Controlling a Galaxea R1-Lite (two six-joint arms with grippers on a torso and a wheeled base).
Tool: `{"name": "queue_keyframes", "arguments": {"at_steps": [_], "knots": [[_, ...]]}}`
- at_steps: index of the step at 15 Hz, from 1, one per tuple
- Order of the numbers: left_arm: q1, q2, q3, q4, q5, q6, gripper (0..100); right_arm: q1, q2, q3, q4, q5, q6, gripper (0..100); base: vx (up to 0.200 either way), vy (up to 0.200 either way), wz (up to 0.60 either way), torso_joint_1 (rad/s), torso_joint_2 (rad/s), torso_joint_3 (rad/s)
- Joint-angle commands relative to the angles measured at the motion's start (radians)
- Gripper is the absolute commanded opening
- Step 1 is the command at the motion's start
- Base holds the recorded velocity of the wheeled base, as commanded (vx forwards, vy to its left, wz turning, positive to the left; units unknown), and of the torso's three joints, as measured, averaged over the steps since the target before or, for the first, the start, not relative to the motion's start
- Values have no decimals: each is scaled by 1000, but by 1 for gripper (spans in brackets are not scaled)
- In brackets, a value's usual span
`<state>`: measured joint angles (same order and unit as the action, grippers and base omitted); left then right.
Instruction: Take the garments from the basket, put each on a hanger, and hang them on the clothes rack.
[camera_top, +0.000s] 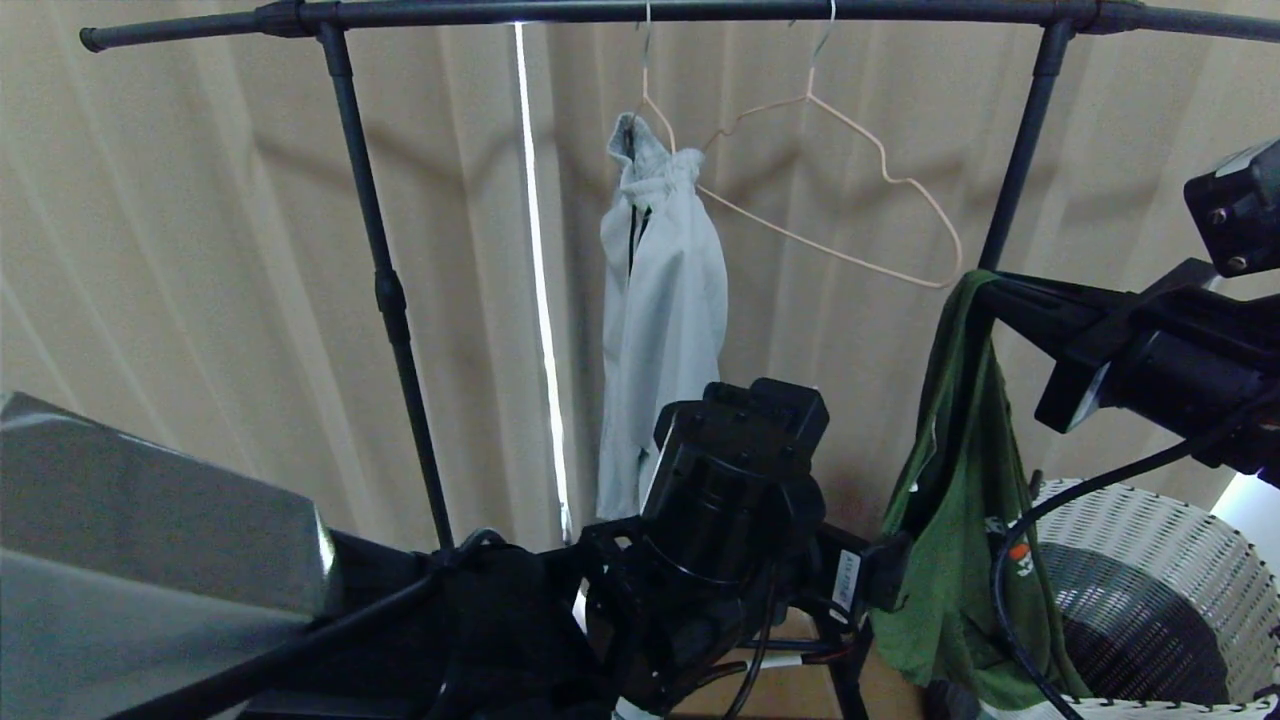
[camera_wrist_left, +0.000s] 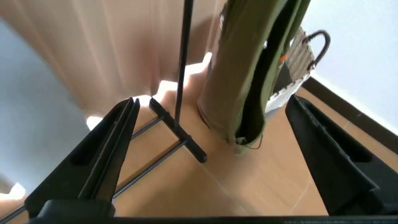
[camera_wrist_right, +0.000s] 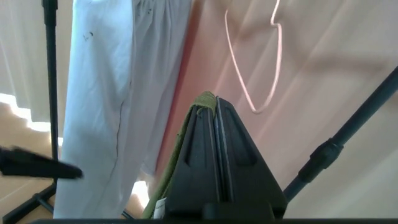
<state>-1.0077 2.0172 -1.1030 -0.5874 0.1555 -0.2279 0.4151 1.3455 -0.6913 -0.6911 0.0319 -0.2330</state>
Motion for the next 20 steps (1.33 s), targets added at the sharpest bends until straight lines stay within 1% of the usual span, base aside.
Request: {"name": "queue_keyframes", "arguments": {"at_steps": [1,4,7,10,12,15,19,20], "knots": [[-5,60,-37,0,1,-1,100,5,0,-4,-2,0,0,0,0,0,0,0,0,0],[-5,101,-55,-17,4,-1,100,5,-6,-5,-2,0,0,0,0,0,0,0,0,0],[1,133,-57,-52,38,-1,100,7,-22,-2,-2,2,7,0,0,0,0,0,0,0],[14,135,-52,-52,39,-1,100,30,-34,-4,-1,0,9,0,0,0,0,0,0,0],[12,138,-37,-52,39,-1,100,30,-34,-13,-1,0,9,0,0,0,0,0,0,0],[12,126,14,-52,55,1,100,30,-29,-34,-1,0,11,0,0,0,0,0,0,0],[9,32,155,-52,44,7,100,30,-22,-40,1,0,14,0,0,0,0,0,0,0],[8,21,175,-54,44,7,0,30,-22,-40,1,0,12,0,0,0,0,0,0,0]]}}
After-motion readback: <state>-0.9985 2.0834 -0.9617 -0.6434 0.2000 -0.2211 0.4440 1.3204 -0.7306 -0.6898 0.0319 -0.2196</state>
